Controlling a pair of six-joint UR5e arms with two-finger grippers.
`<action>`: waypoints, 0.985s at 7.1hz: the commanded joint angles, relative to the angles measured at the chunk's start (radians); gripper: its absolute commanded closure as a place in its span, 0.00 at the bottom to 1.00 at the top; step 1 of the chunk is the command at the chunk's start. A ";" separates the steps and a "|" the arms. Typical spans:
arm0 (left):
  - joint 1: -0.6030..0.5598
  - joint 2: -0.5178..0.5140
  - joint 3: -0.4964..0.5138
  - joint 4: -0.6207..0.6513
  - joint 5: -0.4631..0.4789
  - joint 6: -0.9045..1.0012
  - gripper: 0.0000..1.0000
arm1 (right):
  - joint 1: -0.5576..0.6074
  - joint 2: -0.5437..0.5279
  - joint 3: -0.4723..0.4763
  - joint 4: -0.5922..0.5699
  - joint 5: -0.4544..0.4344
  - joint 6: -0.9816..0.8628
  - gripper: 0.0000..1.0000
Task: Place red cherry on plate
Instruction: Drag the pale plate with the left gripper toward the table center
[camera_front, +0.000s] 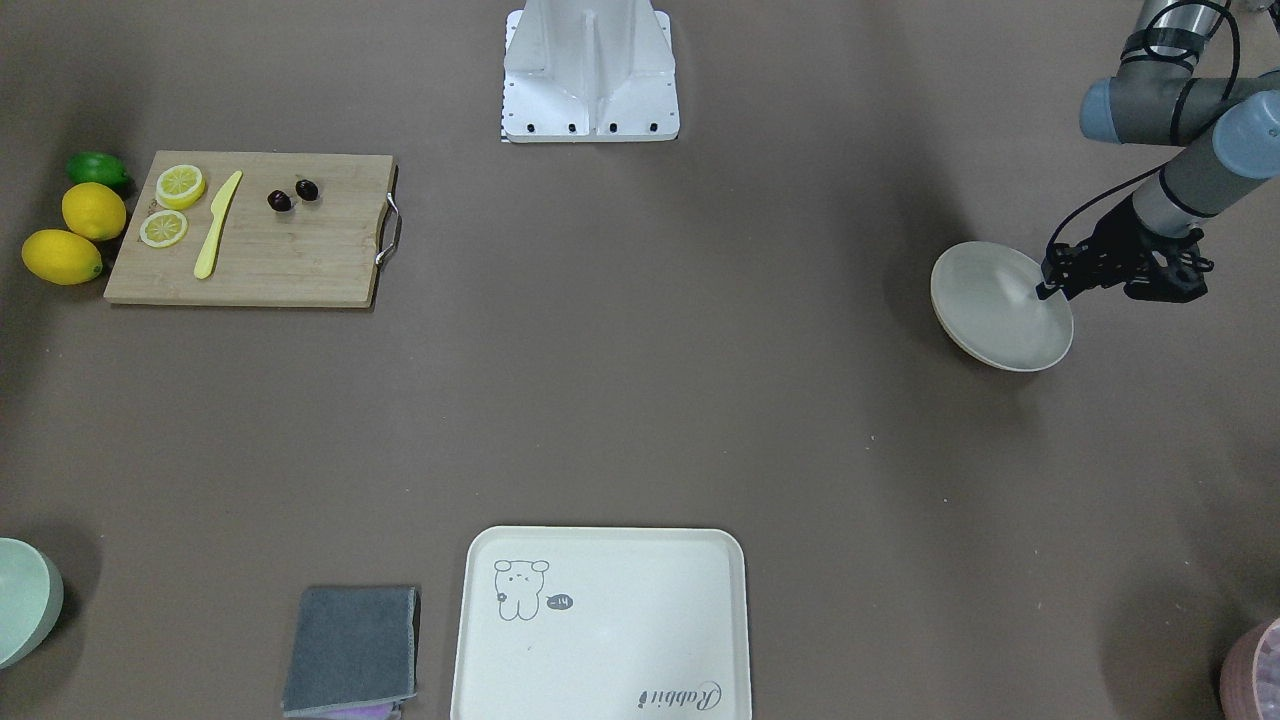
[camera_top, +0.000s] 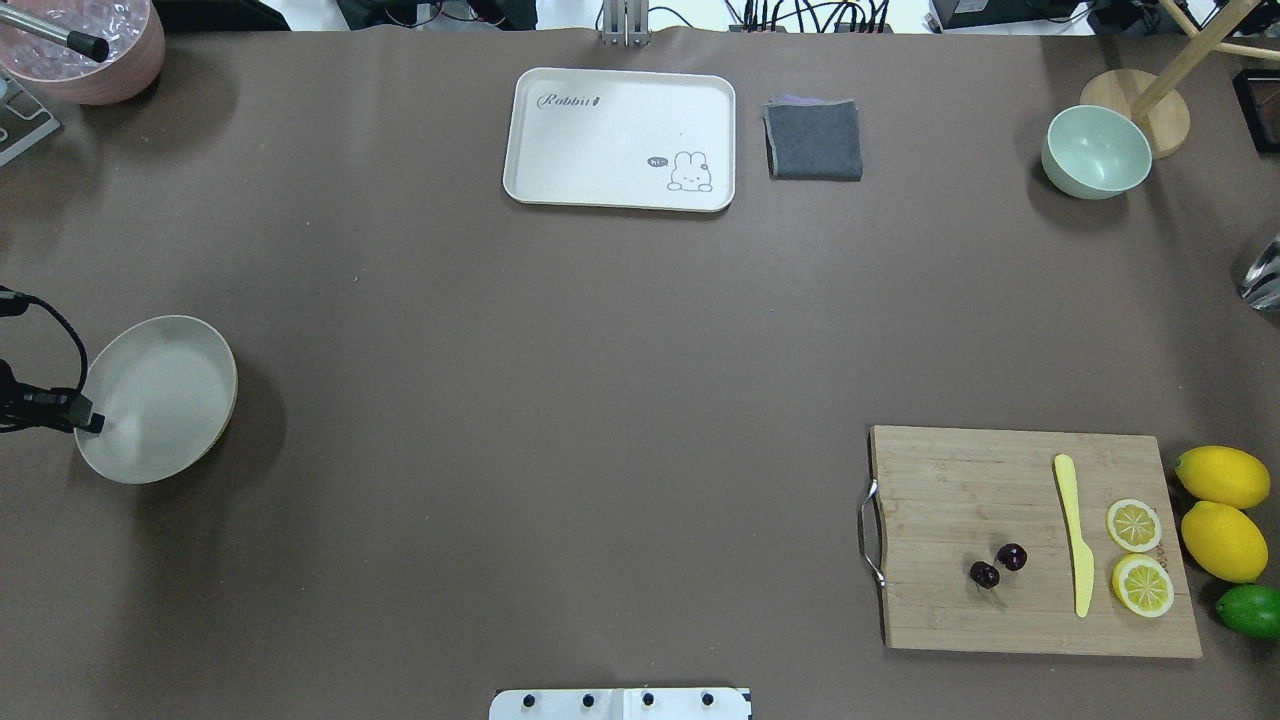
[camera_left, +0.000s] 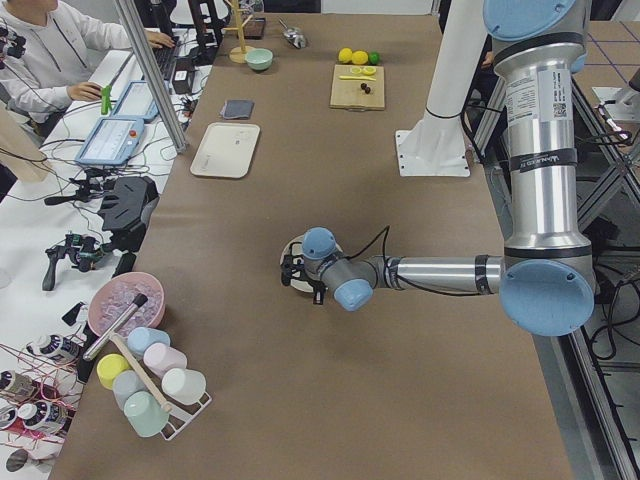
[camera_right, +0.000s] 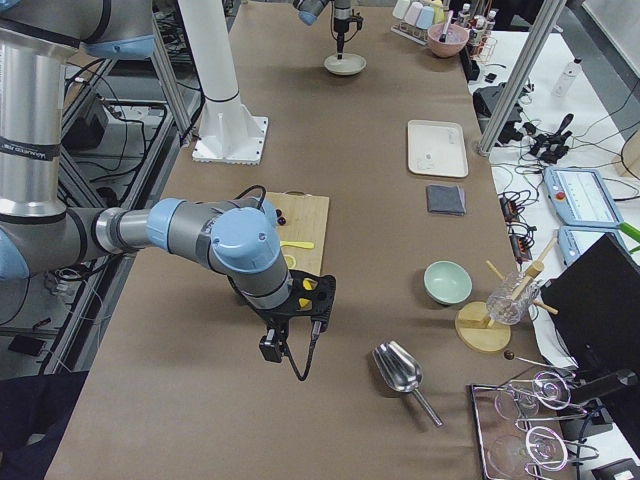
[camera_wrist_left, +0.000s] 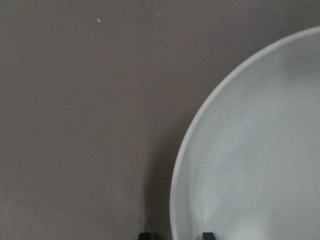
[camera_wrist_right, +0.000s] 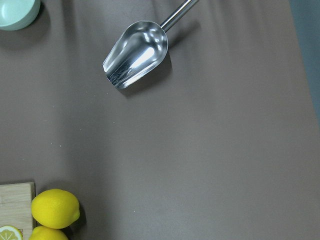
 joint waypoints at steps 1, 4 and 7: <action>-0.039 -0.006 -0.006 0.001 -0.071 -0.001 1.00 | 0.006 -0.004 0.004 0.000 0.000 -0.003 0.00; -0.074 -0.010 -0.010 0.001 -0.140 -0.004 1.00 | 0.021 -0.009 0.004 0.000 -0.002 -0.021 0.00; -0.180 -0.012 -0.001 0.004 -0.370 -0.017 1.00 | 0.040 -0.014 0.004 0.000 -0.002 -0.047 0.00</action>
